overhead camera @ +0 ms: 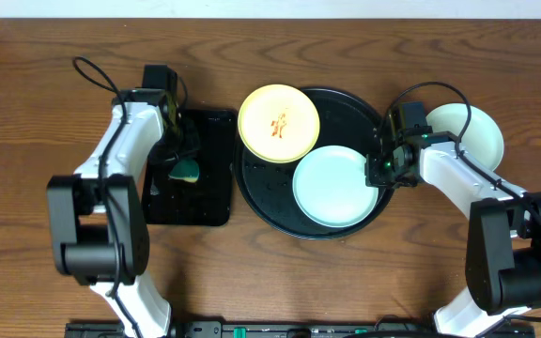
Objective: Clean dirty plates on tray and stack at the side
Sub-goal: 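Move the sponge back over the black rectangular tray with the left gripper, then lift the pale green plate with the right gripper and carry it right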
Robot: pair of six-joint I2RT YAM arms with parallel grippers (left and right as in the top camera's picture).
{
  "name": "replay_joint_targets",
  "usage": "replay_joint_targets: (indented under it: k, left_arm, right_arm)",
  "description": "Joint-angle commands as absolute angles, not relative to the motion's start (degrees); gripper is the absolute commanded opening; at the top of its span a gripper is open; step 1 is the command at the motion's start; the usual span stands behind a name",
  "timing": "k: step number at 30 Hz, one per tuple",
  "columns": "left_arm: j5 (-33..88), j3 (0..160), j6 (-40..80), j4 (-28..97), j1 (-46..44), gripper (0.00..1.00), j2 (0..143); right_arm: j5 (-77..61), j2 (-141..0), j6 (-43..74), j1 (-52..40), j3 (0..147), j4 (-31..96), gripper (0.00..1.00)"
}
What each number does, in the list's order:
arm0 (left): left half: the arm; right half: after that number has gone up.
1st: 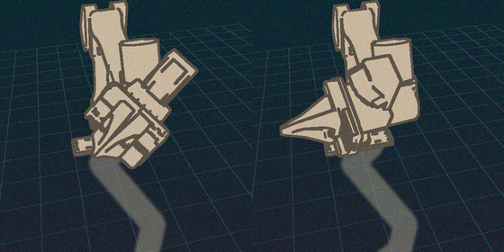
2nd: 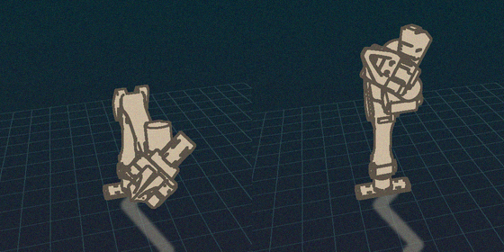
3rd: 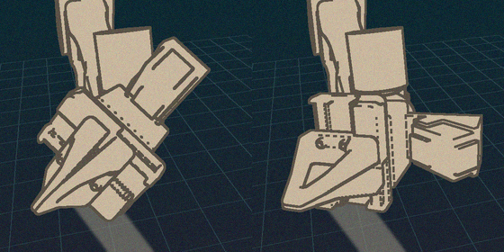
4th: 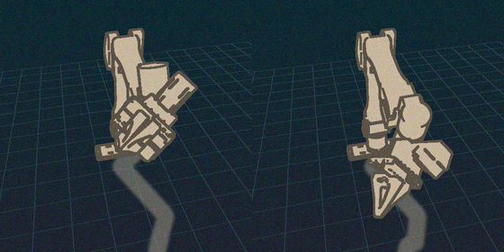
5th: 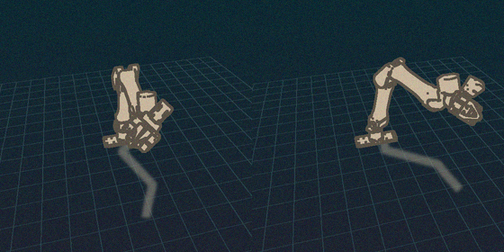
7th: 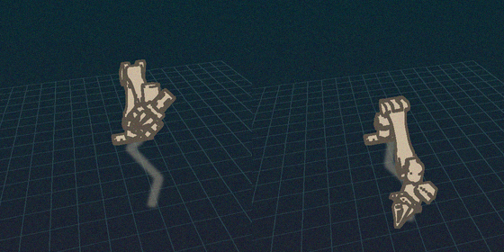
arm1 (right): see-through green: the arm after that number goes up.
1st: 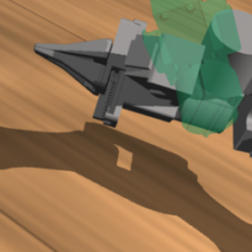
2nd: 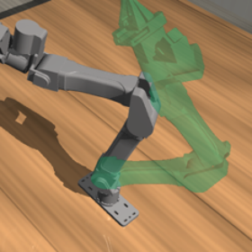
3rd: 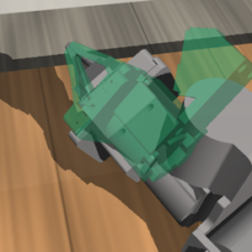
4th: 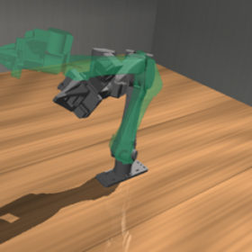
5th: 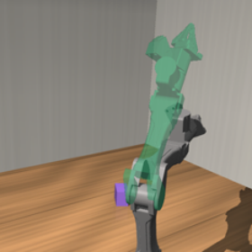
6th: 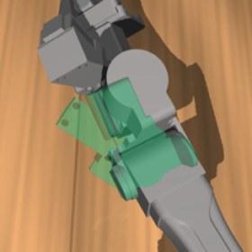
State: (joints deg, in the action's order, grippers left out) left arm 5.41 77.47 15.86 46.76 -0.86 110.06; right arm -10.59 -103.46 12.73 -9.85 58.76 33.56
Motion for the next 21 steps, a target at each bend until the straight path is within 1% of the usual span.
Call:
replay_joint_targets:
  k: [1, 6, 10, 13, 16, 21]
  left_arm:
    - [4.89, 76.93, 14.61, 46.85, -0.78, 0.35, 112.79]
    - [4.86, 76.93, 14.61, 46.87, -0.78, 0.53, 114.69]
    - [4.86, 76.93, 14.61, 47.64, -0.78, 0.62, 114.76]
    - [4.86, 76.93, 14.61, 49.47, -0.78, 0.68, 114.76]
    - [4.86, 76.93, 14.61, 52.07, -0.78, 0.76, 114.76]
    - [4.86, 76.93, 14.61, 55.57, -0.78, 0.78, 114.76]
  right_arm:
    - [-9.30, -105.47, 13.19, -10.17, 58.76, 32.64, 0.01]
    - [-9.28, -104.64, 13.19, -9.93, 59.07, 32.29, 0.01]
    - [-8.51, -101.32, 13.08, -8.75, 59.96, 32.32, 0.01]
    - [-4.49, -97.41, 13.02, -7.90, 60.51, 32.34, 0.01]
    - [3.01, -92.42, 12.51, -7.53, 60.66, 32.21, 0.01]
    - [16.08, -85.73, 8.75, -7.55, 60.69, 29.89, 0.01]
